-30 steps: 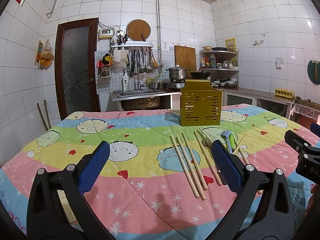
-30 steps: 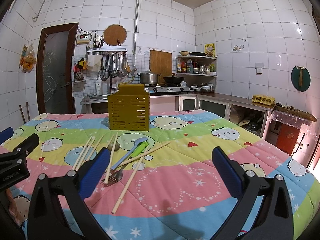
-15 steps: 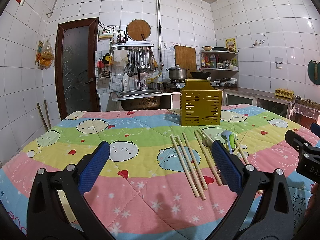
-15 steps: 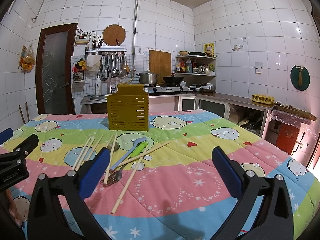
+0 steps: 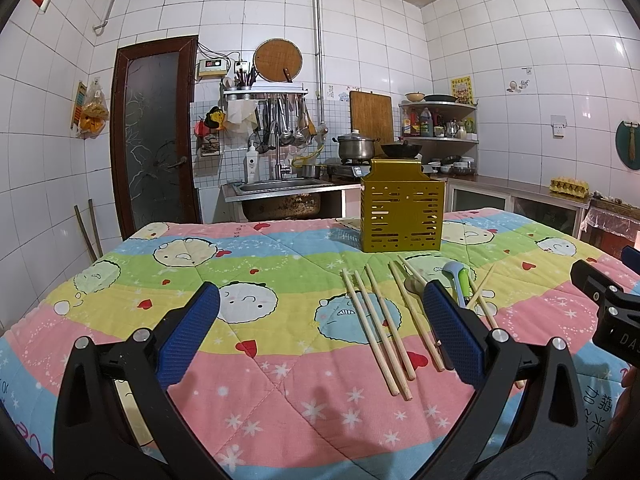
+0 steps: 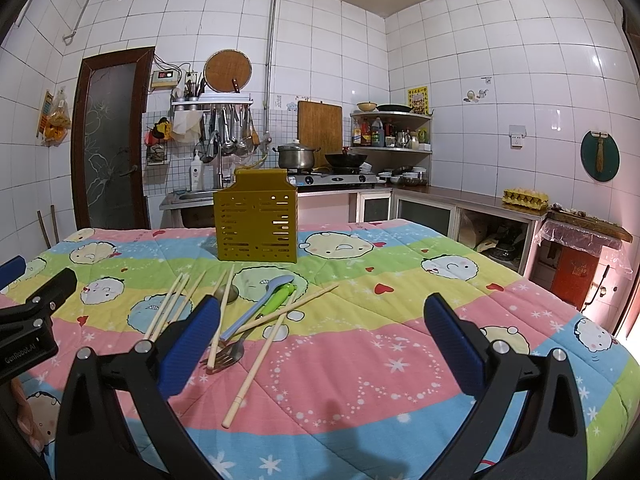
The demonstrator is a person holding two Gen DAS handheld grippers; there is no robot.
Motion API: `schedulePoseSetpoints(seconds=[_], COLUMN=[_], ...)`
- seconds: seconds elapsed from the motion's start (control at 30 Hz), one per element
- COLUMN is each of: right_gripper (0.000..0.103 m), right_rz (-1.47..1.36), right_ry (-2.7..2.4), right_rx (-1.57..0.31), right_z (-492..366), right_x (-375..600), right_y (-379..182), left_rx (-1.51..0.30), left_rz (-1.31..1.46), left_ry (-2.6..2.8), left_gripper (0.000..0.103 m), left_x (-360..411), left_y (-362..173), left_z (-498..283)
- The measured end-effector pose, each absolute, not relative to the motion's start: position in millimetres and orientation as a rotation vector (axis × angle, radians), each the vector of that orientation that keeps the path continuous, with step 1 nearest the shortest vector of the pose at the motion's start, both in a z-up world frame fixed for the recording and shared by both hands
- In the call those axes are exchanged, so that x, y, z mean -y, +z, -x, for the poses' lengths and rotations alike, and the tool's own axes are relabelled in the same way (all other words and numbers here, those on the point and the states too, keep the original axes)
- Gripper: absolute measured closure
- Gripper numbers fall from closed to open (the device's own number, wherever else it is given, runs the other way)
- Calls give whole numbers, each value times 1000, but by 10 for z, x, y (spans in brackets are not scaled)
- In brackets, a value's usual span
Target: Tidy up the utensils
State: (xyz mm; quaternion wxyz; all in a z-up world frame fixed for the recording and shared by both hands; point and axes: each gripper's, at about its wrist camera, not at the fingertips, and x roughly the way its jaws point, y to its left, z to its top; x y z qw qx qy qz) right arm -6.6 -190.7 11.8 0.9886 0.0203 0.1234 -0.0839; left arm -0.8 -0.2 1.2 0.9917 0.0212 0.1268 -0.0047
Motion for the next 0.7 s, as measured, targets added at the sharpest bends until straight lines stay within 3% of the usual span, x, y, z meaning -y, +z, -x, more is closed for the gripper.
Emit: schedulePoseSetpoints(seconds=[0.7], right_gripper=[4], right_rz=[-45], right_ry=[-176], right_rx=[-239], right_z=[87], right_x=[1907], right_y=[143], left_rx=[-249], left_rz=[-45], left_ry=[9], left_gripper=[5], left_x=[-60], left_y=[56], left_z=[5])
